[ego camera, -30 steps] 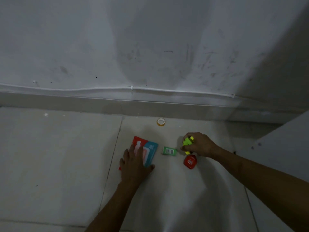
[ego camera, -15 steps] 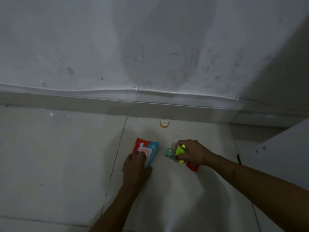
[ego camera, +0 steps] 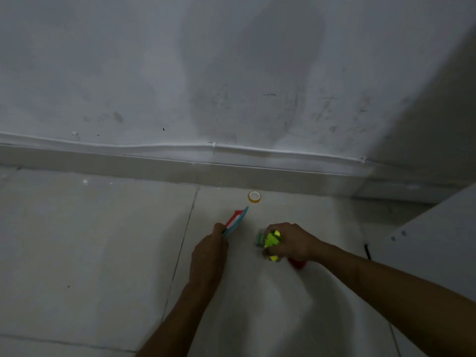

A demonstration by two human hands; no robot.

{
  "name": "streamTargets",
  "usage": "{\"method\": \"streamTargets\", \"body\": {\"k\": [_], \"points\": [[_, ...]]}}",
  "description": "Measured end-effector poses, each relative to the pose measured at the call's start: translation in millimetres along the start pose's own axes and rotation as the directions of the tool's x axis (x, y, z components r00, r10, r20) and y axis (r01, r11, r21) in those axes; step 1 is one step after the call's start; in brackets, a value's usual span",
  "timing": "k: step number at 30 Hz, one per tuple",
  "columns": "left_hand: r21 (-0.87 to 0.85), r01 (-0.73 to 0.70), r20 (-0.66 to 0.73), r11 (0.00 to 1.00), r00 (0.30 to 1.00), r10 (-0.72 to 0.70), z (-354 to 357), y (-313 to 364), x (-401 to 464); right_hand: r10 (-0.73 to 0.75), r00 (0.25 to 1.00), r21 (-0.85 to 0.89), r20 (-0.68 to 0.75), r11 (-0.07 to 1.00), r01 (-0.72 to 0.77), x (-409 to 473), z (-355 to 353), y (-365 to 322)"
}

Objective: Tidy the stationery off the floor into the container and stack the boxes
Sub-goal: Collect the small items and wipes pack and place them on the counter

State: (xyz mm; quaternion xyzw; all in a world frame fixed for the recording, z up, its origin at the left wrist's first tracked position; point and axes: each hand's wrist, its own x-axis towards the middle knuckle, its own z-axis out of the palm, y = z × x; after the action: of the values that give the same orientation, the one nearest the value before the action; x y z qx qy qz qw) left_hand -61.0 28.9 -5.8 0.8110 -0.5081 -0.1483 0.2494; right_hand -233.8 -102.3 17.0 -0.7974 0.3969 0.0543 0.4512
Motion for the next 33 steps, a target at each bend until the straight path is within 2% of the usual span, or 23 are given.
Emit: {"method": "streamTargets", "body": {"k": [2, 5, 7, 9, 12, 14, 20, 22, 28, 33], "points": [[-0.212, -0.001, -0.055, 0.977, 0.998, -0.011, -5, 10, 7, 0.013, 0.997, 0.072, -0.070, 0.997, -0.008, 0, -9, -6], [-0.549, 0.047, -0.071, 0.835, 0.992, -0.102, -19, 35, 19, 0.069, 0.971, 0.262, -0.228, 0.965, -0.007, -6, -32, -21], [-0.690, 0.104, -0.037, 0.716, 0.983, -0.179, -33, 51, 27, 0.096, 0.961, 0.388, -0.261, 0.921, 0.014, -12, -47, -34], [-0.761, 0.150, -0.005, 0.632, 0.972, -0.237, -54, 63, 35, 0.113, 0.960, 0.478, -0.257, 0.878, 0.024, -19, -64, -50], [-0.775, 0.185, 0.033, 0.605, 0.967, -0.254, -93, 80, 39, 0.128, 0.967, 0.598, -0.219, 0.801, 0.030, -31, -91, -83], [-0.767, 0.229, 0.085, 0.600, 0.962, -0.258, -125, 94, 37, 0.132, 0.973, 0.707, -0.190, 0.706, 0.042, -45, -108, -108], [-0.758, 0.192, 0.116, 0.623, 0.980, -0.161, -249, 163, 29, 0.136, 0.978, 0.961, -0.161, 0.247, 0.124, -110, -164, -210], [-0.752, 0.153, 0.109, 0.641, 0.988, -0.108, -293, 191, 27, 0.124, 0.978, 0.976, -0.170, 0.157, 0.149, -138, -180, -244], [-0.696, 0.092, 0.130, 0.712, 0.991, -0.001, -441, 285, 20, 0.180, 0.965, 0.979, -0.193, 0.108, 0.175, -245, -256, -357], [-0.666, 0.095, 0.227, 0.740, 0.971, 0.080, -544, 368, 11, 0.187, 0.958, 0.970, -0.219, 0.150, 0.193, -341, -330, -438]]}}
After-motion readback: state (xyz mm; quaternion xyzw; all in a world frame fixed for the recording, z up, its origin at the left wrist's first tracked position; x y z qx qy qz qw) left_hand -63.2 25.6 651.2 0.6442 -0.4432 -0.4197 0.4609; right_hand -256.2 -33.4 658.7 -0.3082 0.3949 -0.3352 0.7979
